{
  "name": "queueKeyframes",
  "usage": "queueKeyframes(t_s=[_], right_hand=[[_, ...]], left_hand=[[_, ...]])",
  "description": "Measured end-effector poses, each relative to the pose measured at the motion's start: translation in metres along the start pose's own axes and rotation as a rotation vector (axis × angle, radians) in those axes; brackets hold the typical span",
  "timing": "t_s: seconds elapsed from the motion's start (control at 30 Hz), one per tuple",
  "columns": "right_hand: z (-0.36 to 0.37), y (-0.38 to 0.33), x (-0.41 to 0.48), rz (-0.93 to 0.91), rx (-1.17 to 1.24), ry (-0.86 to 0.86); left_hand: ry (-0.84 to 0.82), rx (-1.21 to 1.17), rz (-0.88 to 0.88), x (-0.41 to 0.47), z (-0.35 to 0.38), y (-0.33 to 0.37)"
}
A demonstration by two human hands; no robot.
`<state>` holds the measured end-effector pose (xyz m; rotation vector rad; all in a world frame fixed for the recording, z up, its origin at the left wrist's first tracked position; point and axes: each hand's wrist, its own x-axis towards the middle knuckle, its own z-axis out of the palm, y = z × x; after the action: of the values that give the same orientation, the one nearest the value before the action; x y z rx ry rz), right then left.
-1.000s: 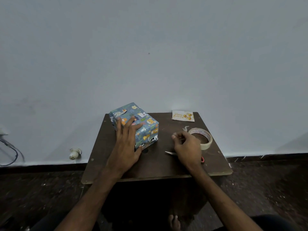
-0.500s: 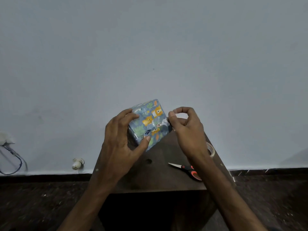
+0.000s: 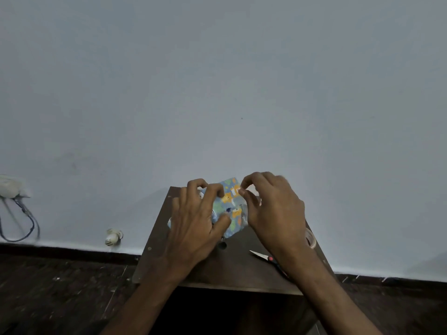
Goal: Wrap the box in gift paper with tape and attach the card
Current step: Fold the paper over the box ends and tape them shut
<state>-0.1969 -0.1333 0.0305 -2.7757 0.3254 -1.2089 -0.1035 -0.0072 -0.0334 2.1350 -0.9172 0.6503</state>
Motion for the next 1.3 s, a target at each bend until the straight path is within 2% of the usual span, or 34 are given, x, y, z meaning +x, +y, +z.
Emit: queueKeyframes(t_s=[0.07,0.13,0.3,0.47,0.57,0.73,0.9,1.0,1.3], right_hand=[[0.004,0.000,0.001,-0.128,-0.138,-0.003],[0.010,0.001,0.000,-0.177,-0.177,-0.038],[0.026,0.005,-0.012,-0.141,-0.088,-0.138],[0.033,0.001,-0.007,-0.103,0.003,-0.084],[0.034,-0.005,-0.002,-0.171,-0.052,-0.114],[0.031,-0.015,0.008,-0.304,-0.235,-0.236],[0.018,-0.029,0.028,-0.452,-0.290,-0.390],[0.011,-0.035,0.040,-0.467,-0.343,-0.578],[0.012,-0.042,0.055,-0.501,-0.328,-0.721]], left_hand=[[-0.012,0.004,0.004,0.001,0.003,-0.002],[-0.015,-0.020,-0.015,0.004,0.005,-0.005],[0.033,-0.085,-0.129,0.013,0.008,-0.016],[0.039,-0.080,-0.127,0.011,0.011,-0.019],[0.041,-0.086,-0.132,0.011,0.011,-0.018],[0.048,-0.115,-0.151,0.010,0.009,-0.017],[0.045,-0.114,-0.149,0.008,0.010,-0.018],[0.039,-0.127,-0.161,0.008,0.009,-0.017],[0.070,-0.160,-0.180,0.002,0.010,-0.021]])
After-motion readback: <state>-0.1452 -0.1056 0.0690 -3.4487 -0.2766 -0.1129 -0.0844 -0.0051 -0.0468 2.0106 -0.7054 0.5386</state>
